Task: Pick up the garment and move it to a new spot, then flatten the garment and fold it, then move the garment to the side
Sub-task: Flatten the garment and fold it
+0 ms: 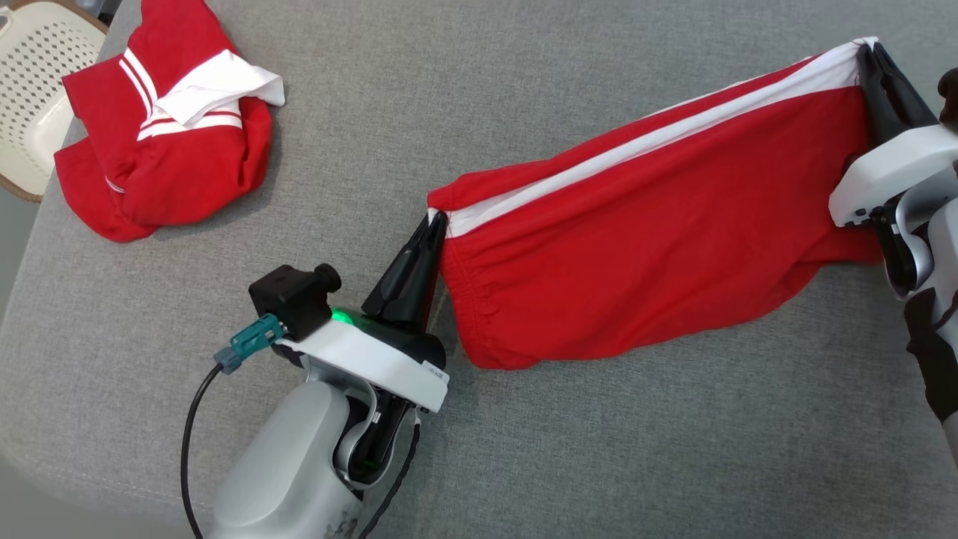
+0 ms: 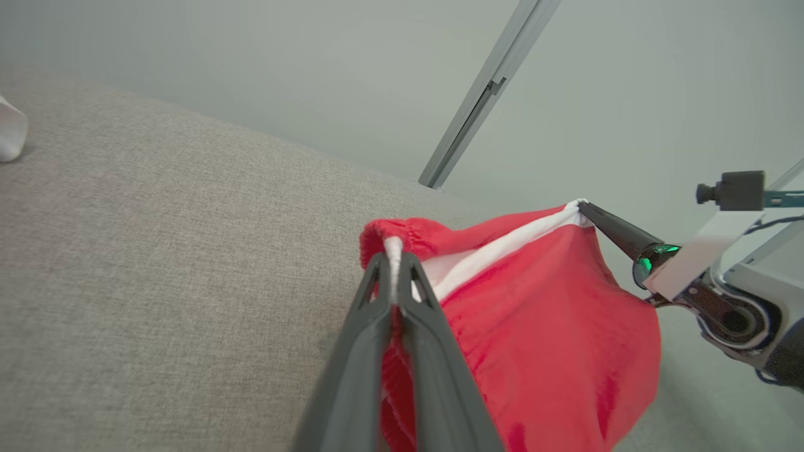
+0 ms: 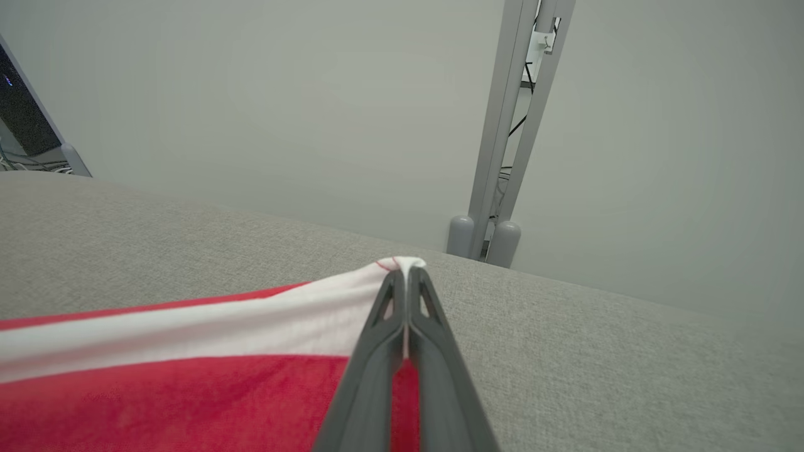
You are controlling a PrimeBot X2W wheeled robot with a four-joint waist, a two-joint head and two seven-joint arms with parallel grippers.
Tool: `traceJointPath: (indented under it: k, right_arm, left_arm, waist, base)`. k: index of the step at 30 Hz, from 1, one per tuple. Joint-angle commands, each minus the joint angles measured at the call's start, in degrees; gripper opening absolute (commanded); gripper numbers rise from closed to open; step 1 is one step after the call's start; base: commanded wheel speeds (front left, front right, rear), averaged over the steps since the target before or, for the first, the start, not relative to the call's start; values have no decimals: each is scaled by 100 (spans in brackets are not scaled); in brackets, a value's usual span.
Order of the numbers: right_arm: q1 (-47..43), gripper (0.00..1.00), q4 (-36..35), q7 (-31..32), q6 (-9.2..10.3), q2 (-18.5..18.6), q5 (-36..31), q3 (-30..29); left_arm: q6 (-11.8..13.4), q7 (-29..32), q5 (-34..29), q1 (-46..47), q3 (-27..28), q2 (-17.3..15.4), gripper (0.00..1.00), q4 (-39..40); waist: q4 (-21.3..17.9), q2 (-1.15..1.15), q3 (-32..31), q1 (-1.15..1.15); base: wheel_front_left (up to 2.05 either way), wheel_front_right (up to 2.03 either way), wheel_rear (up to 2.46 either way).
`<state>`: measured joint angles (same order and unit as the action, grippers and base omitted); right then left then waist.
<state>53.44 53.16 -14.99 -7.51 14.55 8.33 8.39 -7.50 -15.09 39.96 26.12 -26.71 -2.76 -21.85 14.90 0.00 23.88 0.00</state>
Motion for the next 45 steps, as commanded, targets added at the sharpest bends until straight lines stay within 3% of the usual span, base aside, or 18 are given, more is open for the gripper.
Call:
traceJointPath:
  k: [1, 2, 3, 4, 5, 14, 21, 27, 36, 38, 40, 41, 42, 43, 45]
  right_arm:
    - [67, 0, 126, -26, 4, -4, -74, -23]
    - [104, 24, 176, -26, 4, -19, -74, -83]
    - [166, 53, 154, -26, 4, -52, -69, -133]
    - [166, 53, 154, -26, 4, -52, -69, -133]
    - [192, 100, 121, -26, 4, -79, -94, -155]
    - [-68, 100, -239, -26, 3, -148, 49, -307]
    - [-667, 100, -360, -26, 3, -156, 531, -222]
    - [-1189, 100, -209, -25, 3, -168, 965, 144]
    - [-1141, 100, 529, 183, 2, -257, 1536, 914]
    - [-1062, 86, 691, 264, 2, -242, 1652, 991]
    - [-984, 63, 822, 364, 2, -267, 1791, 1038]
    - [-948, 42, 888, 420, 2, -264, 1834, 1074]
    - [-915, 14, 943, 469, 2, -260, 1879, 1106]
    - [-870, 0, 984, 495, 2, -260, 1926, 1137]
    - [-786, 0, 1048, 530, 3, -250, 2000, 1186]
  left_arm:
    - [4, -9, 52, 143, -18, -30, 0, -21]
    - [4, -9, 54, 168, -16, -28, 24, -26]
    - [4, -9, 45, 188, 9, -25, 74, -19]
    - [4, -9, 45, 188, 9, -25, 74, -19]
    - [4, -9, -2, 200, 42, -28, 100, -16]
    - [365, -9, -596, -66, 489, -29, 100, 81]
    - [480, -9, -803, -441, 611, -26, 100, 179]
    - [463, -9, -826, -727, 819, -19, 100, 102]
    - [443, -9, -976, -810, 998, -24, 100, 80]
    - [451, -9, -989, -836, 991, -25, 100, 66]
    - [441, -9, -1002, -866, 988, -25, 100, 55]
    - [440, -9, -1023, -884, 992, -25, 100, 46]
    - [448, -9, -1033, -906, 1002, -25, 100, 37]
    - [463, -9, -1028, -930, 1015, -25, 100, 32]
    - [475, -9, -1058, -952, 1038, -25, 100, 18]
  waist:
    - [37, 0, 64, 0]
    - [34, 0, 78, 0]
    - [29, 0, 93, 0]
    - [29, 0, 93, 0]
    - [20, 0, 108, 0]
    - [-154, 0, 30, 0]
    - [-244, 0, -148, 0]
    - [-360, 0, -272, 0]
    - [-418, 0, -415, 0]
    - [-400, 0, -444, 0]
    - [-372, 0, -467, 0]
    - [-356, 0, -477, 0]
    - [-341, 0, -488, 0]
    - [-329, 0, -499, 0]
    - [-315, 0, -535, 0]
  base:
    - [0, 0, 0]
    - [0, 0, 0]
    - [0, 0, 0]
    - [0, 0, 0]
    - [0, 0, 0]
    - [0, 0, 0]
    - [0, 0, 0]
    - [0, 0, 0]
    - [0, 0, 0]
    - [0, 0, 0]
    - [0, 0, 0]
    - [0, 0, 0]
    - [0, 0, 0]
    - [0, 0, 0]
    - [0, 0, 0]
